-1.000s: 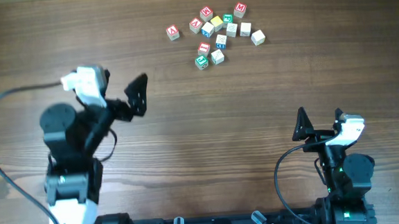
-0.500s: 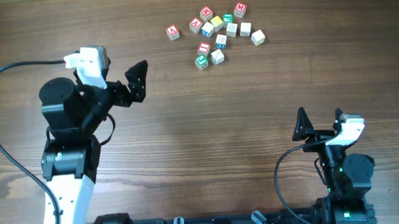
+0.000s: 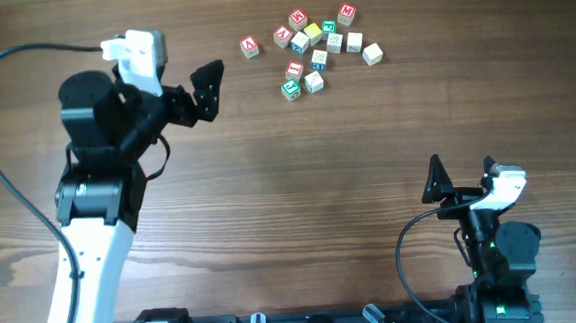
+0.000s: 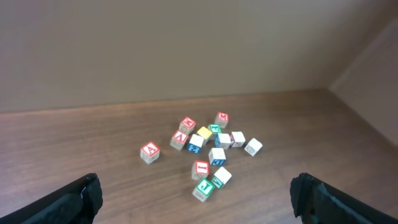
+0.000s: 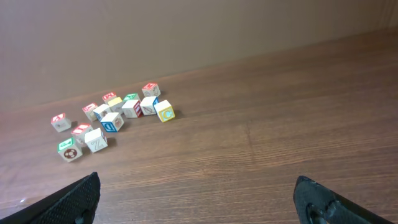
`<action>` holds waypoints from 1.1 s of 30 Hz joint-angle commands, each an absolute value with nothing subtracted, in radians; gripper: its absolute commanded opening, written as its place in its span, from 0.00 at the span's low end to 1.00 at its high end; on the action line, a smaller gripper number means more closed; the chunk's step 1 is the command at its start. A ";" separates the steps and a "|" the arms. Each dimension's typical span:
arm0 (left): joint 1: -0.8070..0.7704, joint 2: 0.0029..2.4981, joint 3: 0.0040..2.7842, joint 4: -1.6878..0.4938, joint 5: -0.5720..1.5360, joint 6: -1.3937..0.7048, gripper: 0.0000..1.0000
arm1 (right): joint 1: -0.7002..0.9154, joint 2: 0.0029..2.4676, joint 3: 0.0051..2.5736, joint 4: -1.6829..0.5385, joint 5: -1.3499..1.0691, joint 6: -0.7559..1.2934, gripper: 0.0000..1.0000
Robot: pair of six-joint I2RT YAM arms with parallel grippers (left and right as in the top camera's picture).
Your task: Form a tower
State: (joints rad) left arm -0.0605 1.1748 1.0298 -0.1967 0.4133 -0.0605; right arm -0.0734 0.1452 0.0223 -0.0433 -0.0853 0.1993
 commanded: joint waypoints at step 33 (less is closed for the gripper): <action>-0.356 2.020 1.765 -0.445 0.192 0.056 0.94 | -0.070 0.142 0.025 -0.038 -0.080 0.184 1.00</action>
State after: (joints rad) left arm -0.3519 1.9282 1.6802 -0.4496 0.2283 0.0338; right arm -0.0734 0.1452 0.0223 -0.0429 -0.0853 0.1989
